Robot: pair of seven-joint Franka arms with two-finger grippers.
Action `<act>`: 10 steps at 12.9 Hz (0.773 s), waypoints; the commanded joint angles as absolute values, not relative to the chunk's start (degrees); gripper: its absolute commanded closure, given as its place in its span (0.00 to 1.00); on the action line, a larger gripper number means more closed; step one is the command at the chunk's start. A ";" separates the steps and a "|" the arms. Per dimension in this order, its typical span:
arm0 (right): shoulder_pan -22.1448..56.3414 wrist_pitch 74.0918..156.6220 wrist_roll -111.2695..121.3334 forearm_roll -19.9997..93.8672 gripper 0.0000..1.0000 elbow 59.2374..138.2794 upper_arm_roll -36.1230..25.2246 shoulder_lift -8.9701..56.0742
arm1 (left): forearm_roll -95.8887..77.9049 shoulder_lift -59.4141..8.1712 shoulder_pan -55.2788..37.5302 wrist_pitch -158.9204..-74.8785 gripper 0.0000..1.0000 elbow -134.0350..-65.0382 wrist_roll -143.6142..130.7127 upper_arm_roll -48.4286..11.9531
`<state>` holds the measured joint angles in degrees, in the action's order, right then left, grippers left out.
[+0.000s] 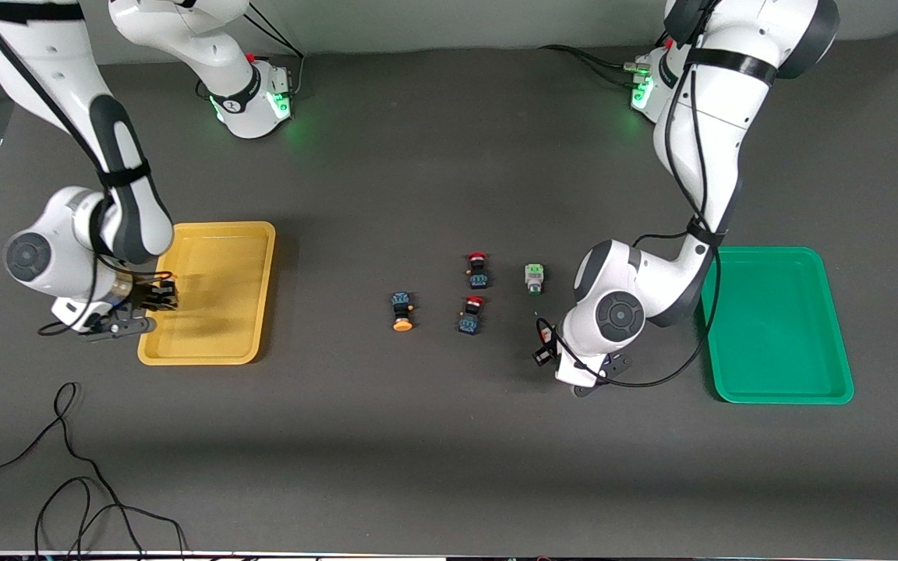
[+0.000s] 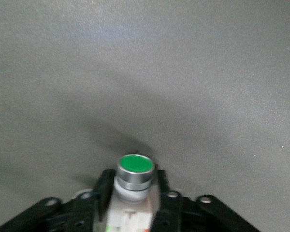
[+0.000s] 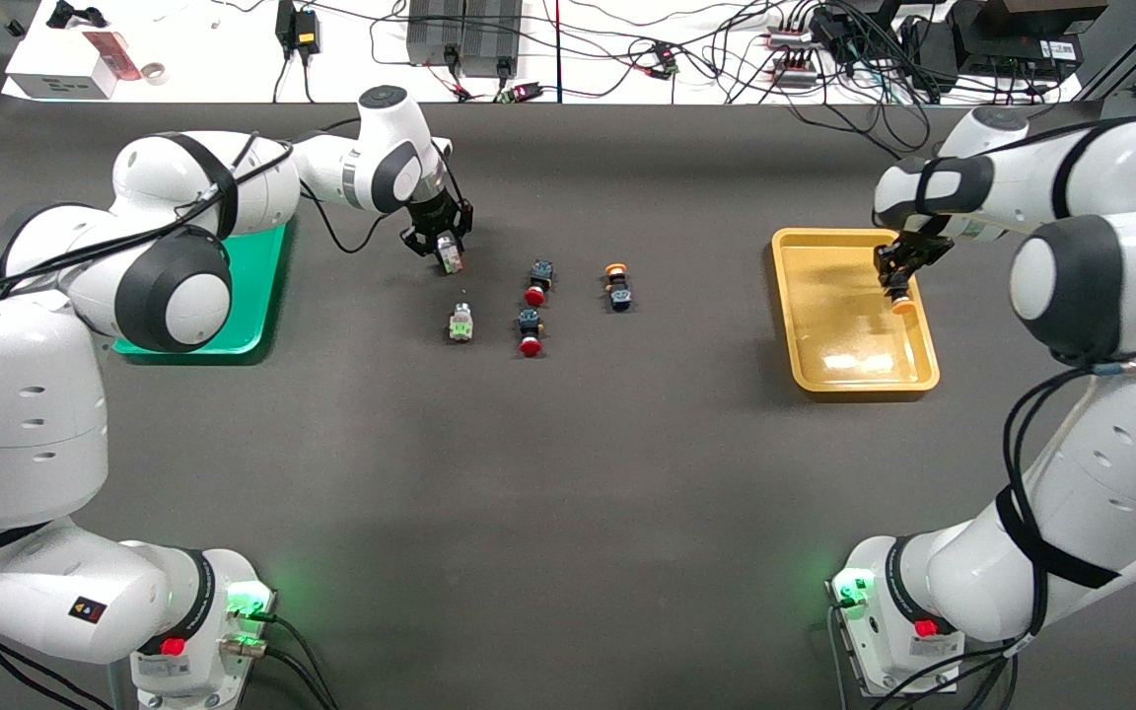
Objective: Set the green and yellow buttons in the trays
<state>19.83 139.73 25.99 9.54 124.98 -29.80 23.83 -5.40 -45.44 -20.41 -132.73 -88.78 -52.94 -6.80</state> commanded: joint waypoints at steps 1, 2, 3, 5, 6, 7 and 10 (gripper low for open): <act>20.13 139.57 28.30 11.43 0.87 123.49 -30.15 24.43 | -5.19 -43.86 -21.36 -132.72 1.00 -90.26 -54.05 -6.06; 20.13 138.70 28.04 11.43 0.37 122.27 -30.15 24.78 | -5.19 -43.07 -21.18 -132.11 1.00 -90.18 -53.97 -5.89; 20.13 136.60 27.78 11.51 0.01 120.69 -30.06 24.87 | -5.19 -41.94 -20.57 -131.06 1.00 -90.00 -53.53 -5.71; 20.21 126.88 26.99 11.78 0.00 114.90 -30.23 23.82 | -2.40 -37.90 -18.12 -121.87 1.00 -88.86 -49.69 -5.45; 20.39 121.52 25.76 11.78 0.00 110.26 -30.32 23.38 | -1.33 -35.18 -15.23 -116.16 1.00 -88.60 -43.05 -5.62; 20.30 116.51 24.62 11.78 0.00 105.86 -30.41 23.12 | -1.75 -32.29 -12.60 -111.32 1.00 -88.51 -35.93 -5.71; 23.44 108.20 19.27 11.16 0.00 96.70 -30.23 23.38 | -1.67 -25.42 -4.42 -100.14 1.00 -88.42 -21.59 -5.63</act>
